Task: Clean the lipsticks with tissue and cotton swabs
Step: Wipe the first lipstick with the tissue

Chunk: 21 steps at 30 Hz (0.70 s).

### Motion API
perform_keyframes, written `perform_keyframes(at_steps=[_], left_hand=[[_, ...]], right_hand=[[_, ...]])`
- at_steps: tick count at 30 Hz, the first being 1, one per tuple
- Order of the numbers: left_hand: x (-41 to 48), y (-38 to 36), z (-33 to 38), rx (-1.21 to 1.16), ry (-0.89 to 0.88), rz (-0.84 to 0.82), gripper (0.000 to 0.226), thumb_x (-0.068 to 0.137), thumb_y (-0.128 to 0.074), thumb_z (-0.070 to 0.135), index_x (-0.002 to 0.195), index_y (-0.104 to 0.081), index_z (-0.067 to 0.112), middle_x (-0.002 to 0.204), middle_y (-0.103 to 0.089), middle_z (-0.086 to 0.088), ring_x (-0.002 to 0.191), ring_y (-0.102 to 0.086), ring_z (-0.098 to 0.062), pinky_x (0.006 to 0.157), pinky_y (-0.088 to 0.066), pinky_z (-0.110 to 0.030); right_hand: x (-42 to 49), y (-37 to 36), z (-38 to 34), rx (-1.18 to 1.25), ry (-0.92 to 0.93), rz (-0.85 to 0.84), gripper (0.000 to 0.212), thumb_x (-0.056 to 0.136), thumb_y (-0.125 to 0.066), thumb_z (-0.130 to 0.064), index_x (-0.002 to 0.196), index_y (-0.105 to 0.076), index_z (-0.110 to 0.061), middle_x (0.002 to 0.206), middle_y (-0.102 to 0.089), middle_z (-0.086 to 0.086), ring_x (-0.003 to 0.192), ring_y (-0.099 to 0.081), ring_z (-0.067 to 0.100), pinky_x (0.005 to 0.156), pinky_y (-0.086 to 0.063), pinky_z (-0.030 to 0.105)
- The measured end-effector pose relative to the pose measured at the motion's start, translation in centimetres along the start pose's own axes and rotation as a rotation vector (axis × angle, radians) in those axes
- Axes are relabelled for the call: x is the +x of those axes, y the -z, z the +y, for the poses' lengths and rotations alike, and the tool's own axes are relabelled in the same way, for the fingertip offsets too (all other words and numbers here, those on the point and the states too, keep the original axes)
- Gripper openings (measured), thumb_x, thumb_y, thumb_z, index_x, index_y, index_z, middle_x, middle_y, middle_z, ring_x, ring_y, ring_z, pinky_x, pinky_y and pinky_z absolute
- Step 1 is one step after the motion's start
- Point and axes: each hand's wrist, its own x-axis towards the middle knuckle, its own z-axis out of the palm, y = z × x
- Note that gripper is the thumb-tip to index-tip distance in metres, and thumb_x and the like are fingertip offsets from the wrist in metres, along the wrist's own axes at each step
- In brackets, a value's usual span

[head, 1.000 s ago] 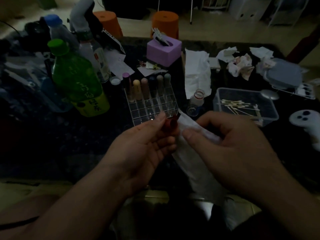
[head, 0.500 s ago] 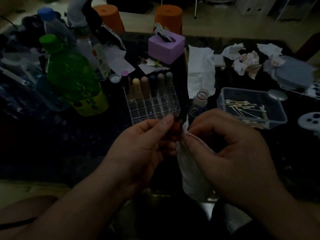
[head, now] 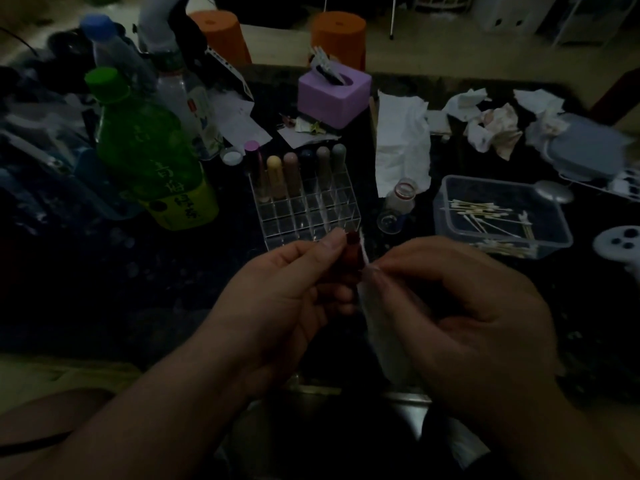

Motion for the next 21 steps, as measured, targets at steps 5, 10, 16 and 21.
perform_keyframes(at_steps=[5, 10, 16, 21], left_hand=[[-0.1, -0.1, 0.0, 0.027, -0.034, 0.003, 0.036, 0.075, -0.068, 0.028, 0.093, -0.068, -0.003, 0.076, -0.069, -0.01, 0.057, -0.057, -0.015, 0.053, -0.052, -0.024], [0.0, -0.2, 0.0, 0.045, -0.06, 0.011, 0.041, 0.071, -0.069, 0.027, 0.094, -0.067, -0.006, 0.075, -0.069, -0.013, 0.058, -0.057, -0.019, 0.056, -0.051, -0.027], [0.1, -0.2, -0.1, 0.056, -0.068, 0.02, 0.035, 0.067, -0.069, 0.028, 0.086, -0.067, -0.002, 0.074, -0.07, -0.016, 0.053, -0.057, -0.018, 0.051, -0.051, -0.025], [-0.1, -0.3, 0.2, 0.089, -0.051, 0.005, 0.027, 0.067, -0.07, 0.03, 0.074, -0.071, 0.004, 0.068, -0.068, -0.016, 0.049, -0.058, -0.018, 0.047, -0.052, -0.025]], right_hand=[[0.2, -0.3, 0.5, -0.021, -0.098, 0.037, 0.011, 0.083, -0.076, -0.004, 0.075, -0.071, -0.011, 0.074, -0.066, -0.002, 0.072, -0.064, 0.01, 0.065, -0.05, 0.027], [-0.1, -0.8, 0.5, 0.074, -0.074, -0.001, 0.01, 0.08, -0.077, 0.001, 0.078, -0.073, -0.007, 0.083, -0.069, -0.003, 0.081, -0.067, 0.011, 0.071, -0.053, 0.025], [-0.4, -1.3, 1.9, 0.222, -0.001, 0.01, 0.01, 0.085, -0.071, -0.008, 0.093, -0.074, -0.013, 0.097, -0.068, -0.011, 0.096, -0.064, 0.001, 0.083, -0.055, 0.03], [-0.7, -1.5, 2.1, 0.265, -0.058, 0.001, 0.015, 0.089, -0.07, -0.015, 0.104, -0.074, -0.016, 0.102, -0.069, -0.016, 0.099, -0.066, 0.0, 0.084, -0.057, 0.031]])
